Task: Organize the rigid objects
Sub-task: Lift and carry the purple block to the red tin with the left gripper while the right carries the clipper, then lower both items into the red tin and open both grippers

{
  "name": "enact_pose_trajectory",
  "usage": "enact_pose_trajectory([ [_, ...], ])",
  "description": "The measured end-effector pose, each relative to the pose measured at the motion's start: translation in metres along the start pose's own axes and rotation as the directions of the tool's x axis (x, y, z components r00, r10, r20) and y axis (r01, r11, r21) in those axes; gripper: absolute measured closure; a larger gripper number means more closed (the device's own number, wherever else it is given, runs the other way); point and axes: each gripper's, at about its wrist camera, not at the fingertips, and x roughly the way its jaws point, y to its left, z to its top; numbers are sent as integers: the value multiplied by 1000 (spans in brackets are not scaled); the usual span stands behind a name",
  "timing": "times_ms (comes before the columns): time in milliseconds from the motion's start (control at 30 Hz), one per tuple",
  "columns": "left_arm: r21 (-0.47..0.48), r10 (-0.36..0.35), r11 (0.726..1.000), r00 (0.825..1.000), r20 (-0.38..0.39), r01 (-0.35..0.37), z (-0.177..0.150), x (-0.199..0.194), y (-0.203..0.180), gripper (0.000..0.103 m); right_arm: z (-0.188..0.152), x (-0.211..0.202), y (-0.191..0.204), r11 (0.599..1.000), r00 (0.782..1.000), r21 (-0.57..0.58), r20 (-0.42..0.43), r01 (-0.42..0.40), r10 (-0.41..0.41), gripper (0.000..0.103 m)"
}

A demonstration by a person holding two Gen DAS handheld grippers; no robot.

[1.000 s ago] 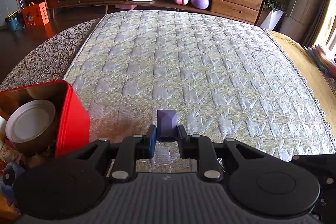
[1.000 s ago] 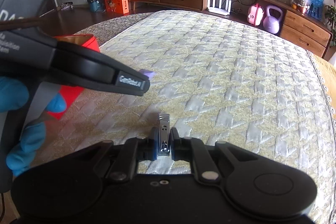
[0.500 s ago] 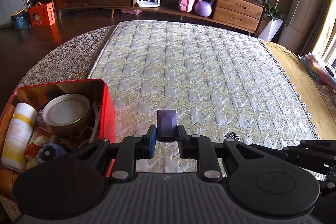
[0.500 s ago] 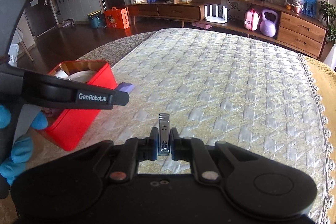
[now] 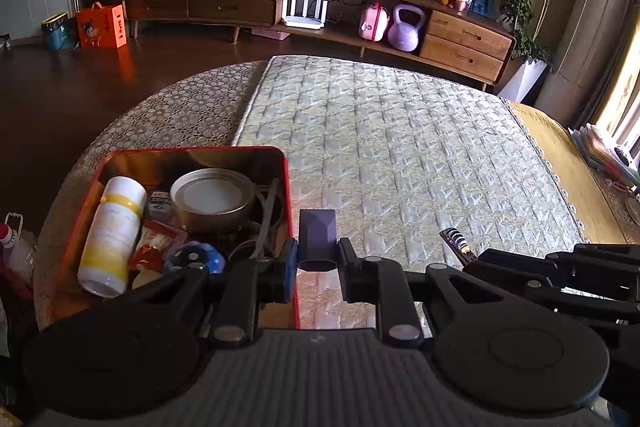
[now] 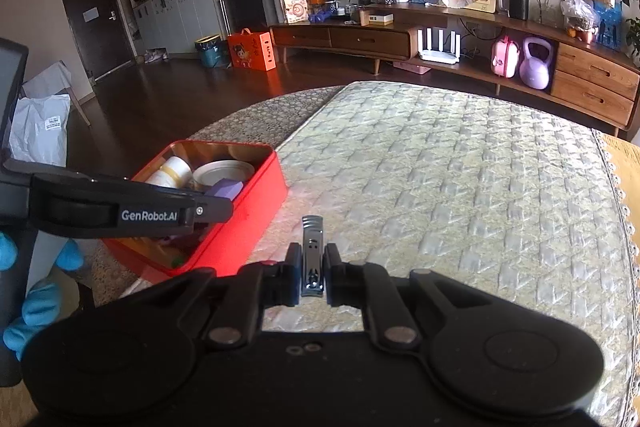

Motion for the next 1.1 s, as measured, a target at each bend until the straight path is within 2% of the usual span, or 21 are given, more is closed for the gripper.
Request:
enact_pose_trajectory([
  [567,-69,96,993,995,9,-95,-6,-23,83,83,18,24,61,994,997,-77,-13,-77,76,93],
  [800,-82,112,990,994,-11,-113,-9,-15,105,83,24,44,78,991,994,-92,-42,-102,98,93],
  [1100,-84,115,989,993,-30,-118,-5,4,120,83,16,69,102,980,986,-143,-116,-139,123,93],
])
